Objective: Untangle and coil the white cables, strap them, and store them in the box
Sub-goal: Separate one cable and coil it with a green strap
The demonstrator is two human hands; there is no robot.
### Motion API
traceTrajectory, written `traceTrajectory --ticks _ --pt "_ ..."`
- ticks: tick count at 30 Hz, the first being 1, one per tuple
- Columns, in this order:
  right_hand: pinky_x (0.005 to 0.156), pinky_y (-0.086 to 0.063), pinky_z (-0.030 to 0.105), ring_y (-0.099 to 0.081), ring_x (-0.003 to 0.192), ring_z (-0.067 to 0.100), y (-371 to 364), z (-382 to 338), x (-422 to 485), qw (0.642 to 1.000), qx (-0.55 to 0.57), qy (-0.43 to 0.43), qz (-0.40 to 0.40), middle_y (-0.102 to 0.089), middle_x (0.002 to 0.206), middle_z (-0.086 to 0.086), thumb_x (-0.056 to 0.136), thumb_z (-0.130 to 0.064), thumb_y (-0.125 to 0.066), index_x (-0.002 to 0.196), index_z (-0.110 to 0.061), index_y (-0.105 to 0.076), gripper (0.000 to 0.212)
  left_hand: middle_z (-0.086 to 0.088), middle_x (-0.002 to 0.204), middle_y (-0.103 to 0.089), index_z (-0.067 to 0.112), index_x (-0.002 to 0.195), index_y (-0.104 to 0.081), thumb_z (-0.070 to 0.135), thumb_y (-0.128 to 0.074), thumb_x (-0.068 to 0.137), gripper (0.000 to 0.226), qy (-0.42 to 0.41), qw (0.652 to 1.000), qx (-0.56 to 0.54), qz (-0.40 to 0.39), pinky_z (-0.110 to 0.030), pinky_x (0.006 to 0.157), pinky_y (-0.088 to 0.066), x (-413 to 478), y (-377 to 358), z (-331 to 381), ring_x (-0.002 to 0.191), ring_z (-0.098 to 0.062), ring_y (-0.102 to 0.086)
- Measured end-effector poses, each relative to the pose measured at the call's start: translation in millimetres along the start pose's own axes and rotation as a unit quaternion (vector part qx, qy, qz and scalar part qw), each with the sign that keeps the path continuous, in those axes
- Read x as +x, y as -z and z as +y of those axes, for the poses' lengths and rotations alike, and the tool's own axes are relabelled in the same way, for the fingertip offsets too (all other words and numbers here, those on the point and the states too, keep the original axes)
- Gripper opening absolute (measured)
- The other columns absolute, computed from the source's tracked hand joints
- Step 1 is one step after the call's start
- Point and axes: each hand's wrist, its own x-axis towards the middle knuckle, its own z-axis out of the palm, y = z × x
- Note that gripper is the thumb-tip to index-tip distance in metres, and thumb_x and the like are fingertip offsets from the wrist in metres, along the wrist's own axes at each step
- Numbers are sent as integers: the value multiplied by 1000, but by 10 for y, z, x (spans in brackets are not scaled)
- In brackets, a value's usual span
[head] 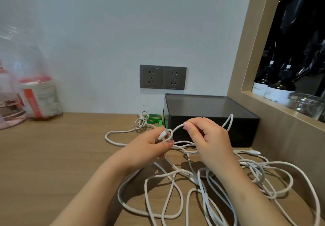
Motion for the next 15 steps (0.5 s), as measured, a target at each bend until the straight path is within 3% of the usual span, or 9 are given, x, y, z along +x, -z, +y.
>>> traceTrajectory --ticks 4,7,11,15 --pt "72 -39 0 -50 88 -17 -6 -33 -12 999 39 0 -15 -52 77 -30 91 -23 -53 87 -37 -55 15 4 71 -53 22 85 -52 24 -46 97 14 -11 999 -2 48 -29 68 -48 21 -35 -17 64 -8 -53" --pt "67 -44 8 -53 85 -8 4 -58 -20 997 47 -16 -58 -56 75 -24 92 -28 -50 83 -48 -49 22 -2 58 -54 16 88 -49 18 -42 99 14 17 990 -119 77 -28 55 -52 18 -42 6 55 -16 -61" --pt "68 -50 24 -56 74 3 52 -51 -14 991 5 -58 -118 -58 75 -15 93 -35 -47 87 -45 -49 12 4 45 -42 11 89 -46 16 -42 99 12 48 968 -219 114 -18 32 -31 28 11 -1 33 -10 -37" --pt "83 -46 32 -55 75 4 109 15 19 983 -82 -95 -135 -57 74 -13 94 -41 -42 89 -35 -57 17 8 39 -29 14 81 -41 13 -41 100 19 84 904 -372 193 -10 31 -18 68 93 -25 29 -4 -22"
